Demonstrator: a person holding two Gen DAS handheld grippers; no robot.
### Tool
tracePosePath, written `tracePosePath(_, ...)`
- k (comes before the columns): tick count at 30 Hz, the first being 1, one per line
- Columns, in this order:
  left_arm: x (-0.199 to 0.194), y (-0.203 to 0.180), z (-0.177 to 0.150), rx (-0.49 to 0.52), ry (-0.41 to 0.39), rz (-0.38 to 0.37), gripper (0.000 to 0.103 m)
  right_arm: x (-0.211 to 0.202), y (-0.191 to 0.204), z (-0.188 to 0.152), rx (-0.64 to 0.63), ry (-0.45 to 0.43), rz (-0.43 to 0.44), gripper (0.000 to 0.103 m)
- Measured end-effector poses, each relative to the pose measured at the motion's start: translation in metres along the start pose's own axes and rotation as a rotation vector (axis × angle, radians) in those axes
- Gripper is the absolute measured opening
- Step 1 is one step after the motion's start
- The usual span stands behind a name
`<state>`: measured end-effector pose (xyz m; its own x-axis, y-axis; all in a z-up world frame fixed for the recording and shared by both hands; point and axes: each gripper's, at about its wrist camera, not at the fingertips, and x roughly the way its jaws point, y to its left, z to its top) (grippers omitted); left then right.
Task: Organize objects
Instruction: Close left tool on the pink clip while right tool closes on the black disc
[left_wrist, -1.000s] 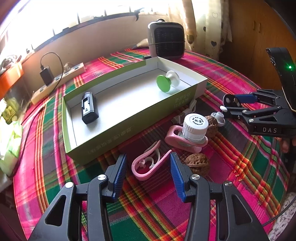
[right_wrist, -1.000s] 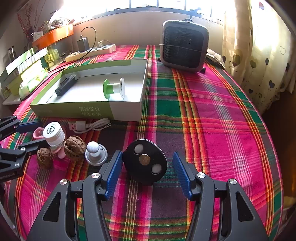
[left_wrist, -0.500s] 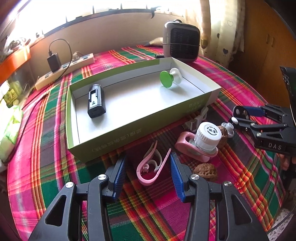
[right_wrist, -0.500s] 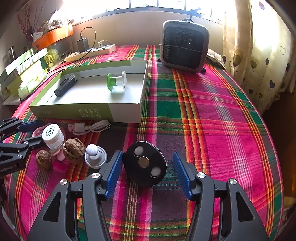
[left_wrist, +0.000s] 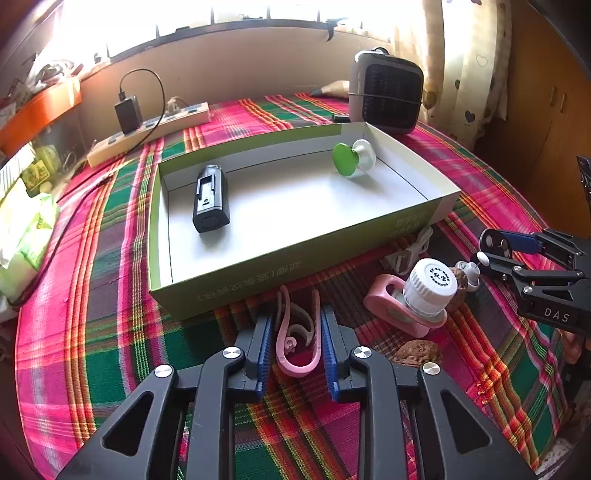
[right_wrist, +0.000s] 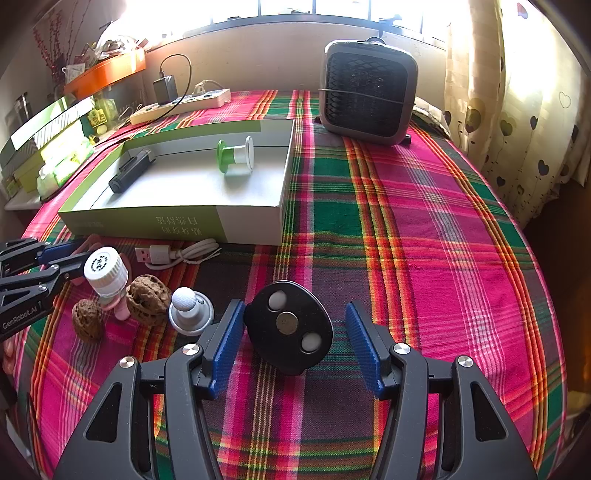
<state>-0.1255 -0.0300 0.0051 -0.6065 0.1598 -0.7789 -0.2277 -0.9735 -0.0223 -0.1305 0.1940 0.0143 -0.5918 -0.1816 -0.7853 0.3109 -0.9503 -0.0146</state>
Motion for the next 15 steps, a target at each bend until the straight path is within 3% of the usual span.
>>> tracePosePath(8, 0.0002, -0.0012, -0.0008, -0.005, -0.016, 0.011, 0.022, -0.0001, -0.0004, -0.0004, -0.001, -0.001, 0.001, 0.056)
tracePosePath(12, 0.0002, -0.0011, -0.001, -0.008, -0.017, 0.011, 0.022, -0.0009, 0.0006, 0.0001, -0.004, -0.006, 0.009, 0.046)
tracePosePath(15, 0.0002, -0.0004, -0.0008, -0.01, -0.017, 0.011, 0.022, -0.0011, 0.001, 0.0002, -0.004, -0.007, 0.009, 0.046)
